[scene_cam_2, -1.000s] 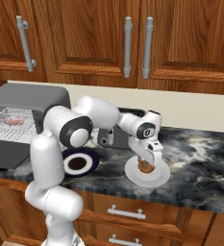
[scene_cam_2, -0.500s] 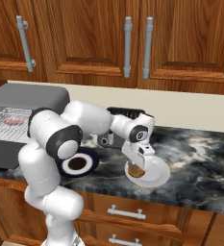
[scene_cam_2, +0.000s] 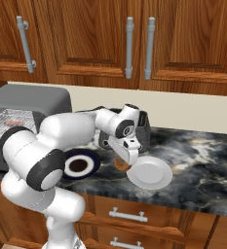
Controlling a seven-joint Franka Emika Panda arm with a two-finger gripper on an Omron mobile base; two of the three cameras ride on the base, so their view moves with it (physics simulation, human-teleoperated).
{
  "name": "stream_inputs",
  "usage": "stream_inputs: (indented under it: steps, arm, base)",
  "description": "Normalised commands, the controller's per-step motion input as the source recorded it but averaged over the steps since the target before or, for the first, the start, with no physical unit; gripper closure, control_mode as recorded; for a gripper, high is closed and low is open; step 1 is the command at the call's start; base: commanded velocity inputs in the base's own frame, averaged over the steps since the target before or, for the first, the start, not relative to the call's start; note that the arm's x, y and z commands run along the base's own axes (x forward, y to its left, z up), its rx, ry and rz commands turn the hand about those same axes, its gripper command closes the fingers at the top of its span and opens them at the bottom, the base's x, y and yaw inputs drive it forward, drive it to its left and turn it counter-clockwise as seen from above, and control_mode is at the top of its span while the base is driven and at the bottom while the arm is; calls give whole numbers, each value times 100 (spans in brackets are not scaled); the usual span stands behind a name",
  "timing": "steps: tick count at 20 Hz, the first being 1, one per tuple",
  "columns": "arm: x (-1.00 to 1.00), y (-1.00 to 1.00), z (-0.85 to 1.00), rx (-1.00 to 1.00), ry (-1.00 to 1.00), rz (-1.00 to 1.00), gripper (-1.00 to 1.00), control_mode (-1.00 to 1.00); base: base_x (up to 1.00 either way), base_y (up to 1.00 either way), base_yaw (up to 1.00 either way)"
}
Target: Open the toaster oven door. Place the bread on the top rack in the toaster oven and place the steak on the bottom rack.
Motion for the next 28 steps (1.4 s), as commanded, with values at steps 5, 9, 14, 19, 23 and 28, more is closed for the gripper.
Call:
stream_inputs:
  steps: [5,9,14,19,23,28]
  arm:
    - [-12,64,39,0,-6,0,100,-100]
    - [-5,66,32,0,-3,0,100,-100]
    - [-3,66,53,0,-5,0,100,-100]
    - [0,82,41,0,-6,0,100,-100]
    - [-1,99,17,0,-7,0,100,-100]
    - [14,95,20,0,-6,0,100,-100]
  base:
    - [0,0,0]
    - [0,0,0]
    - [0,0,0]
    - [0,0,0]
    - [0,0,0]
    - [0,0,0]
